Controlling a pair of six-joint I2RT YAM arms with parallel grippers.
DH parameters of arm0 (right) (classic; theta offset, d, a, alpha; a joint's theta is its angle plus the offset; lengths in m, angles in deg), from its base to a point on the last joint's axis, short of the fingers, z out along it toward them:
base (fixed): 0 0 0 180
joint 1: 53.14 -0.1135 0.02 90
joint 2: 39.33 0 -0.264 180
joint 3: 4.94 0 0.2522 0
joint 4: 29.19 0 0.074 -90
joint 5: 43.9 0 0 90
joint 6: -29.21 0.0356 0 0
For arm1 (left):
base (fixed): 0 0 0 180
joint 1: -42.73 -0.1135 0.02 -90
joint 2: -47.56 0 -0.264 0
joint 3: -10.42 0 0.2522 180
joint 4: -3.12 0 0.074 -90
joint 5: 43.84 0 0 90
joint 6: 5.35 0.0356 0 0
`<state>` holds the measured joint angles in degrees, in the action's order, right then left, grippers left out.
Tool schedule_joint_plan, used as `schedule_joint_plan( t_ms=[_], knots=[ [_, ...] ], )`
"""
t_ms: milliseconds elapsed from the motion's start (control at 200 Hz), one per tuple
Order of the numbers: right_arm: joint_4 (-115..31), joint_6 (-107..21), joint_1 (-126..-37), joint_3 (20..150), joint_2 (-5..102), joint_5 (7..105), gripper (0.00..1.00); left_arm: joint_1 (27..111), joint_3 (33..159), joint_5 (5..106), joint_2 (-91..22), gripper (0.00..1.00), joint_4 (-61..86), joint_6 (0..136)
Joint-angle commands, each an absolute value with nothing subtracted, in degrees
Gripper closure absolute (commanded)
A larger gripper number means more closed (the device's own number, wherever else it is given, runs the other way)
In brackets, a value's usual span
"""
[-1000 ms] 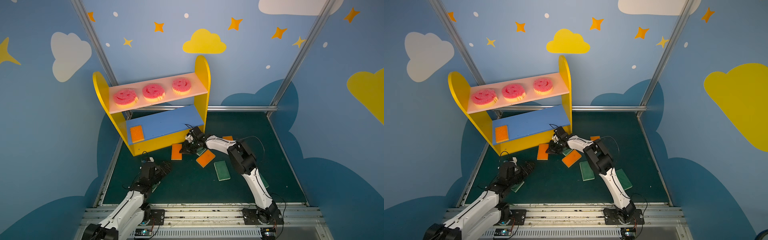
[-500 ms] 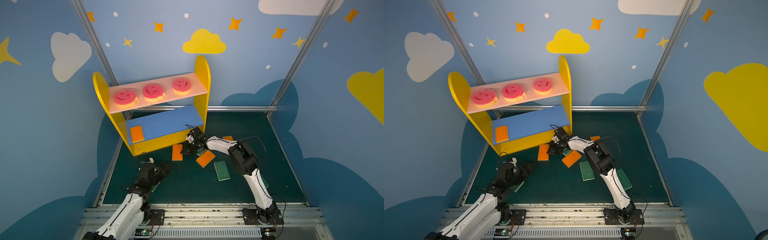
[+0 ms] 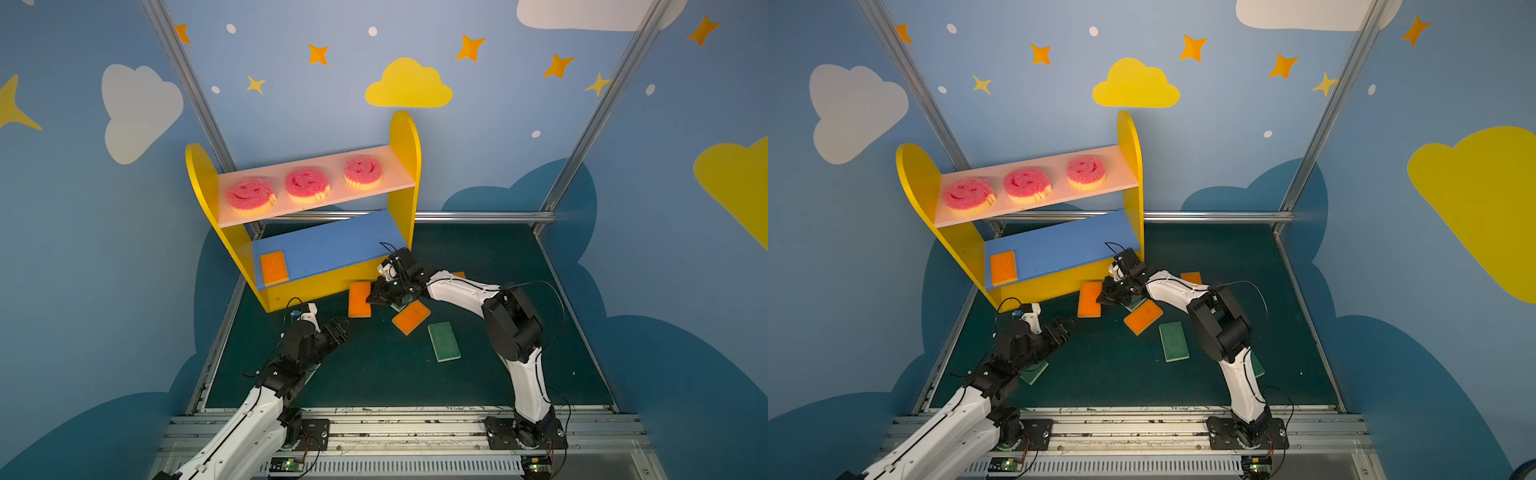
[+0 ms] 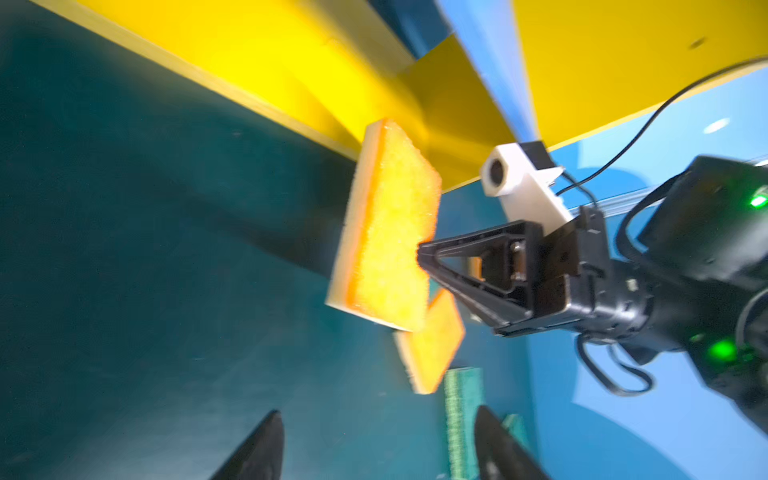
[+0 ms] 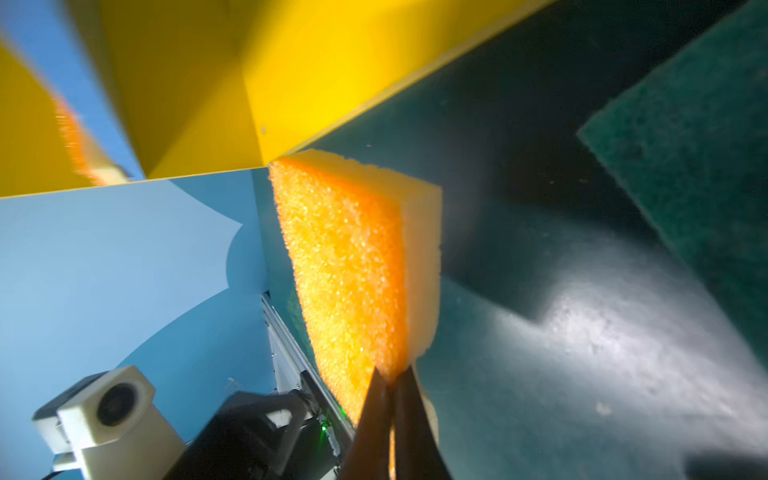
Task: Place and organize the cleaning sponges onto the shelf
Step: 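Grasp the orange sponge with the left gripper and open the right gripper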
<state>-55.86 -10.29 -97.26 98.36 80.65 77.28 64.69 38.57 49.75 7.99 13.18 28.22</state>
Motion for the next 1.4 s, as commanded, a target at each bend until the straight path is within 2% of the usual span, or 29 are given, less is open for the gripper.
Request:
schedule_joint_plan(
  t_ms=[0,180,420,766,1111,1397],
  knots=[
    [-56.6,-9.9,-97.1,97.0,76.6,76.3,1.00,67.5,38.7,43.7,8.1,0.39,7.5,26.0],
    [-55.7,-8.2,-96.4,96.5,74.1,76.6,1.00,71.6,39.1,38.8,4.9,0.42,2.5,24.6],
    [-53.5,-5.7,-96.4,95.6,72.6,77.7,1.00,74.7,38.9,32.3,0.9,0.36,-3.5,21.2],
    [-50.1,-4.0,-96.4,93.8,71.7,79.7,1.00,75.6,40.3,33.8,-6.5,0.38,-10.5,17.2],
    [-48.2,-2.9,-96.6,93.1,71.5,80.4,1.00,76.2,39.9,31.3,-7.7,0.45,-11.9,14.4],
    [-46.7,-2.3,-96.7,91.4,70.7,80.9,1.00,76.2,39.8,30.6,-9.3,0.58,-13.4,12.8]
  ],
)
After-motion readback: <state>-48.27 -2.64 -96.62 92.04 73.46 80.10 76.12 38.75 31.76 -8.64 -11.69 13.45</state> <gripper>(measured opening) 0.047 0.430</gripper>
